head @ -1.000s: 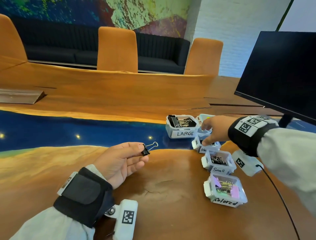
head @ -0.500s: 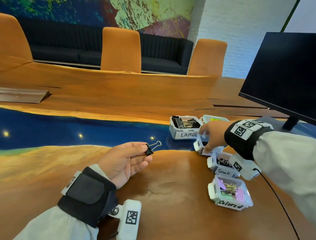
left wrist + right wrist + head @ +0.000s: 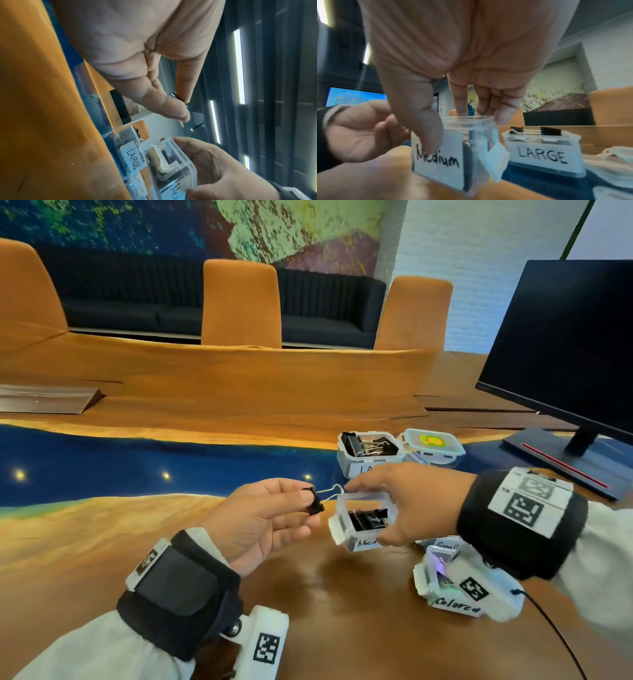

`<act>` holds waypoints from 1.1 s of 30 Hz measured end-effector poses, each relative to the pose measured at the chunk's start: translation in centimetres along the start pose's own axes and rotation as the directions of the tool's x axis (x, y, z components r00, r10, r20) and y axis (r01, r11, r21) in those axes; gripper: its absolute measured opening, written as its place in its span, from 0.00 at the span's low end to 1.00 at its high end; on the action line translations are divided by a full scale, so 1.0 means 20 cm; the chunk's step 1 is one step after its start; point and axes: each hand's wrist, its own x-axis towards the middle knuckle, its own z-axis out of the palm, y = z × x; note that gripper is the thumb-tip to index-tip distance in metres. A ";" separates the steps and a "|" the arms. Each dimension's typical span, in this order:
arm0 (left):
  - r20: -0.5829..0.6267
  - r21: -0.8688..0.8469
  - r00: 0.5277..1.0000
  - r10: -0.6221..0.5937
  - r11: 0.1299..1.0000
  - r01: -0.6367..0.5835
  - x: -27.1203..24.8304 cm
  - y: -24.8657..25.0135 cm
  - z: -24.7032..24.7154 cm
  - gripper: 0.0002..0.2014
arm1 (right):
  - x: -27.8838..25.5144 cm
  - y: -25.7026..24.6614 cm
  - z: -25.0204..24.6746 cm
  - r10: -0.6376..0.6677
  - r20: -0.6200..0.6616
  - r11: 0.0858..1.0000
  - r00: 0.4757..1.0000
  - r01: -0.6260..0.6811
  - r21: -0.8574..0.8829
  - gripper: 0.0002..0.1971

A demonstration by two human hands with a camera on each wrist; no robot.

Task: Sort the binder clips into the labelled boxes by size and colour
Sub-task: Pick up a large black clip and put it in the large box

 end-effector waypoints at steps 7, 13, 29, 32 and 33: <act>0.085 0.733 0.965 0.247 0.641 -0.228 -0.06 0.08 0.09 0.06 | -0.02 -0.05 0.02 -0.047 0.005 0.986 0.999 0.046 0.160 0.60; 0.217 0.897 0.929 0.298 0.314 -0.310 -0.08 0.10 0.15 0.07 | -0.06 -0.07 0.01 -0.067 0.023 0.982 0.997 0.062 0.179 0.64; 0.372 0.926 0.913 0.168 -0.008 -0.376 -0.06 0.08 0.20 0.05 | -0.12 -0.13 0.05 -0.114 -0.085 0.988 0.990 0.123 0.098 0.70; 0.345 0.931 0.921 0.182 0.055 -0.360 -0.06 0.07 0.20 0.04 | -0.13 -0.13 0.05 -0.114 -0.115 0.987 0.987 0.126 0.099 0.70; 0.331 0.934 0.925 0.185 0.076 -0.349 -0.05 0.06 0.21 0.03 | -0.13 -0.13 0.05 -0.114 -0.126 0.987 0.985 0.127 0.094 0.70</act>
